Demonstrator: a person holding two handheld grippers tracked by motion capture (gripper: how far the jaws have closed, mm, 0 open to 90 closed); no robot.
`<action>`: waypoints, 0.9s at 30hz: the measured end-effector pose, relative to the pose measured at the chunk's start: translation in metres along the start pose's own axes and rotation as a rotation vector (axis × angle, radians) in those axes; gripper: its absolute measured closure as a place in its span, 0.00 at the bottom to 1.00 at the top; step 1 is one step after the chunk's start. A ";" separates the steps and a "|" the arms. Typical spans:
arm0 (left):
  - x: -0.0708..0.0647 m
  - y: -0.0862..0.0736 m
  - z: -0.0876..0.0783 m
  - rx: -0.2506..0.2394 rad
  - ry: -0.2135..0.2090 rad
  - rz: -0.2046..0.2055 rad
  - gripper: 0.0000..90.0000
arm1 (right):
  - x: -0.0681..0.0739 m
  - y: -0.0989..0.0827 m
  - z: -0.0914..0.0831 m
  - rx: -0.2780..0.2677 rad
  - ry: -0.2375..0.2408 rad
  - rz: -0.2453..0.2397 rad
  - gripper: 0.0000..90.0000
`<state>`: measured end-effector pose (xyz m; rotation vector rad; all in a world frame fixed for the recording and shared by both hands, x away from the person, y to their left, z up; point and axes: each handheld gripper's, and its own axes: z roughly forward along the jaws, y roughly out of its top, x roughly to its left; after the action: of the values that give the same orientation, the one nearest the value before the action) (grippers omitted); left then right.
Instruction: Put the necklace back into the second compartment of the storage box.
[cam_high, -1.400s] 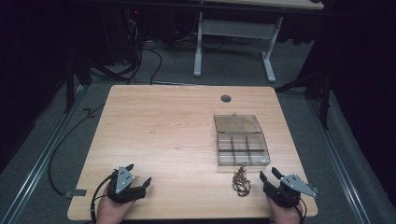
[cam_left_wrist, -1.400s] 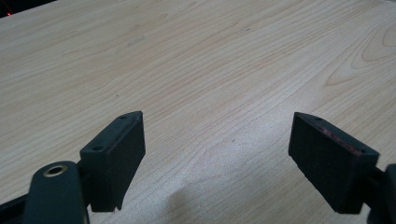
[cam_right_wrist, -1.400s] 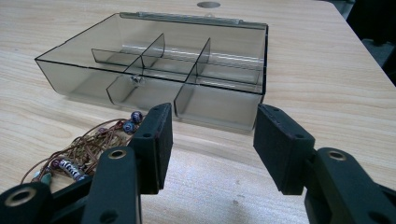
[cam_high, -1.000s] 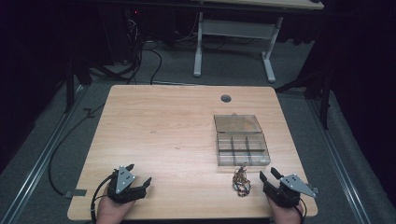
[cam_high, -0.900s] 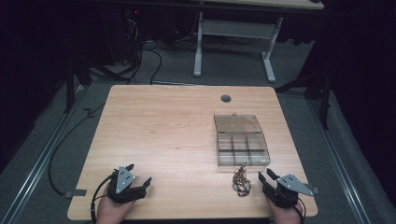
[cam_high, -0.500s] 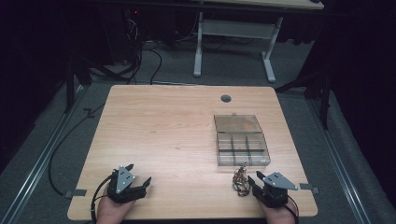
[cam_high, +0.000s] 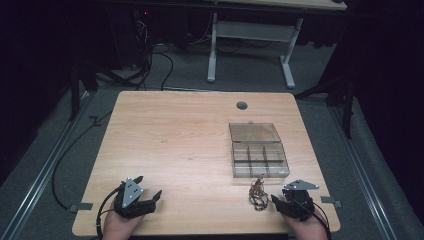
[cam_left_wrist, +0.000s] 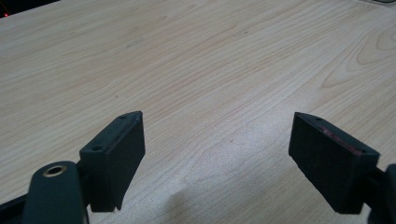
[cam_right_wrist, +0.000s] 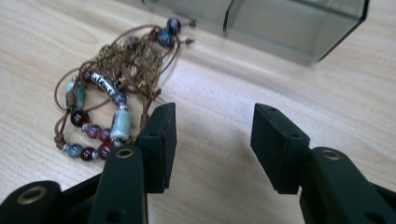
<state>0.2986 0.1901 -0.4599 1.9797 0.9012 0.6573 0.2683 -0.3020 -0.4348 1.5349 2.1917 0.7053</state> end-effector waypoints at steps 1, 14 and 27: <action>0.000 0.000 0.000 0.001 0.000 0.002 0.21 | -0.001 0.001 0.001 0.029 0.003 0.000 0.56; -0.001 0.000 0.000 0.004 -0.007 0.006 0.21 | -0.005 0.012 -0.005 0.135 0.040 -0.013 0.56; -0.001 0.000 0.000 0.007 -0.009 0.012 0.21 | 0.012 0.038 -0.002 0.237 0.074 -0.099 0.57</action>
<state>0.2980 0.1892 -0.4600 1.9938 0.8878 0.6523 0.2913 -0.2801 -0.4109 1.5180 2.4615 0.4930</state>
